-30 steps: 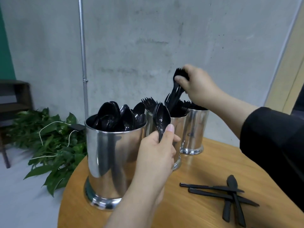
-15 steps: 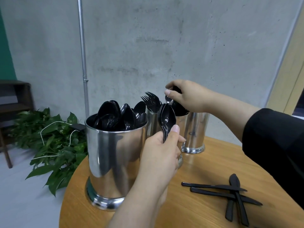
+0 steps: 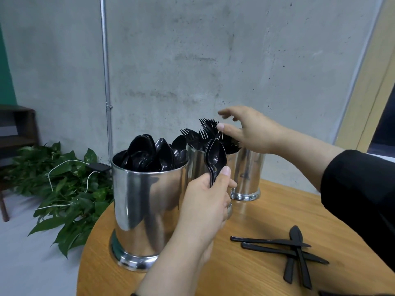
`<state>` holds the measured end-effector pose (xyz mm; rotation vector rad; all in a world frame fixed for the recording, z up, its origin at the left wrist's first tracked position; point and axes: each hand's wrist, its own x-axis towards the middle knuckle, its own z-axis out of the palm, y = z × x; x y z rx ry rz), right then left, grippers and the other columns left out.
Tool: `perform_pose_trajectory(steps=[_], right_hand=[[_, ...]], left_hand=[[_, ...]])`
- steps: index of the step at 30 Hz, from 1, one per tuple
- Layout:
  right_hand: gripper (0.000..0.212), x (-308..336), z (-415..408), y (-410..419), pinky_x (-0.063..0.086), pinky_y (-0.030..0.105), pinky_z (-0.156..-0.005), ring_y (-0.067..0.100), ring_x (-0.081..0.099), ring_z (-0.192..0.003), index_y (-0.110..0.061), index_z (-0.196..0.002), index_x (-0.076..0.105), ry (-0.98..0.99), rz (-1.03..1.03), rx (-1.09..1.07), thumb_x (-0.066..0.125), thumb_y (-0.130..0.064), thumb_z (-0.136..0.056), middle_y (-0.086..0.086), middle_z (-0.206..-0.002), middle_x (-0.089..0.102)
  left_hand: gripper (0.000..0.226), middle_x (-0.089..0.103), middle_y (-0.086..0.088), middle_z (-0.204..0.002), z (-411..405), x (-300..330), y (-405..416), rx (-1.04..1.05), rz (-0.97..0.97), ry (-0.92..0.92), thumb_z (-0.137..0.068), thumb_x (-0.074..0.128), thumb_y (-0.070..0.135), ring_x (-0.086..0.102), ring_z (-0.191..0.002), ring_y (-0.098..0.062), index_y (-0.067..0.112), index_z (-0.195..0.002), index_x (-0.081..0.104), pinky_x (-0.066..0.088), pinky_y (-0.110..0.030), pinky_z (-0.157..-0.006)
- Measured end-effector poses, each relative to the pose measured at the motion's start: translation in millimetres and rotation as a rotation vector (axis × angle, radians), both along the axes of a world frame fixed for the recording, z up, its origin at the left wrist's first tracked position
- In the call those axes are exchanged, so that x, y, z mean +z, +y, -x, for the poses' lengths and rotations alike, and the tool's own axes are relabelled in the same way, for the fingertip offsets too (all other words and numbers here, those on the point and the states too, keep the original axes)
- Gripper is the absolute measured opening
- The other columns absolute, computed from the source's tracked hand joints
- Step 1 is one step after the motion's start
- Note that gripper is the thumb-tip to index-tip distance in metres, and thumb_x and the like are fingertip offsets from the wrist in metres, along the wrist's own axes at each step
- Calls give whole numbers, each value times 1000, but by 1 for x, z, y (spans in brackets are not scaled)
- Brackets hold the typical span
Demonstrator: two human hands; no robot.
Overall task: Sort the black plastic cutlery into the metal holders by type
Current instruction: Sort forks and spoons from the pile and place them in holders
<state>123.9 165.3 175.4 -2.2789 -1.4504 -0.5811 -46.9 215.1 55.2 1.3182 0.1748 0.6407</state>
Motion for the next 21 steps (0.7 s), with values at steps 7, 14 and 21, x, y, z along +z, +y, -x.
perform_pose_trajectory(steps=[7,14,21], right_hand=[[33,4,68,-53,42,12,-61,-1,59,-64,-25,-109,68,219,-232,217,47,-48,-98,-20,-79,68],[31,-4,116,-72,41,16,-62,-3,57,-57,-40,-119,54,389,-108,177,55,-54,-91,-18,-72,60],[4,11,156,-57,53,34,-66,6,60,-60,-32,-94,61,288,-133,199,60,-29,-96,-13,-69,65]], left_hand=[[37,37,1,-55,2,9,-4,-26,-35,-18,-99,58,45,27,-42,-11,11,-83,62,21,-21,-39],[38,47,10,-46,20,27,-8,62,-397,62,-97,58,47,40,-44,-10,26,-67,66,33,-28,-53],[46,37,9,-48,68,47,-9,166,-339,-63,-95,68,28,29,-43,-9,22,-54,48,26,-18,-38]])
